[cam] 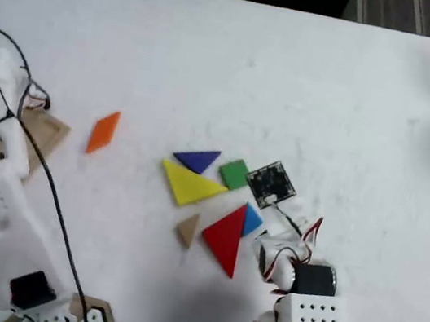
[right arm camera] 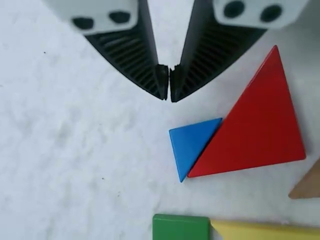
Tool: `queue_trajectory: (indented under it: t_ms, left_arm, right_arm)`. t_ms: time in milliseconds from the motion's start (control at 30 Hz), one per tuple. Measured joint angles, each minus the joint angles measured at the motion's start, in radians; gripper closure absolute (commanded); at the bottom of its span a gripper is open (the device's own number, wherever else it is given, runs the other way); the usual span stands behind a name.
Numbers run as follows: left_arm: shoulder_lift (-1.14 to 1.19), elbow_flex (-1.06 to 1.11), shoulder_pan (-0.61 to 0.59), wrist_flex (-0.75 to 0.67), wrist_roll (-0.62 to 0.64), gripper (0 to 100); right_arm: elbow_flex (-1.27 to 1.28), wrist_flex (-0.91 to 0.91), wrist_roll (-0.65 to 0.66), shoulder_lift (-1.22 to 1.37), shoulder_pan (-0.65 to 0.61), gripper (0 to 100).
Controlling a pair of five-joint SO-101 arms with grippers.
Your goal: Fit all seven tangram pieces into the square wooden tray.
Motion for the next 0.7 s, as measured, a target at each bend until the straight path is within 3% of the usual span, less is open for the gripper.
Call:
queue_trajectory:
  t_ms: [67, 267, 467, 700]
  left_arm:
    - [0.063, -0.051, 0.003, 0.000, 0.003, 98]
    - [0.118, -0.137, 0.014, 0.083, -0.018, 98]
    - [0.118, -0.138, 0.031, 0.163, -0.207, 98]
    - [0.094, -0.124, 0.196, 0.310, -0.324, 98]
  right_arm:
    - [0.000, 0.000, 0.000, 0.000, 0.003, 98.0]
    - [0.000, 0.000, 0.000, 0.000, -0.006, 97.8]
    - [0.000, 0.000, 0.000, 0.000, -0.008, 97.8]
    - [0.000, 0.000, 0.000, 0.000, -0.008, 97.8]
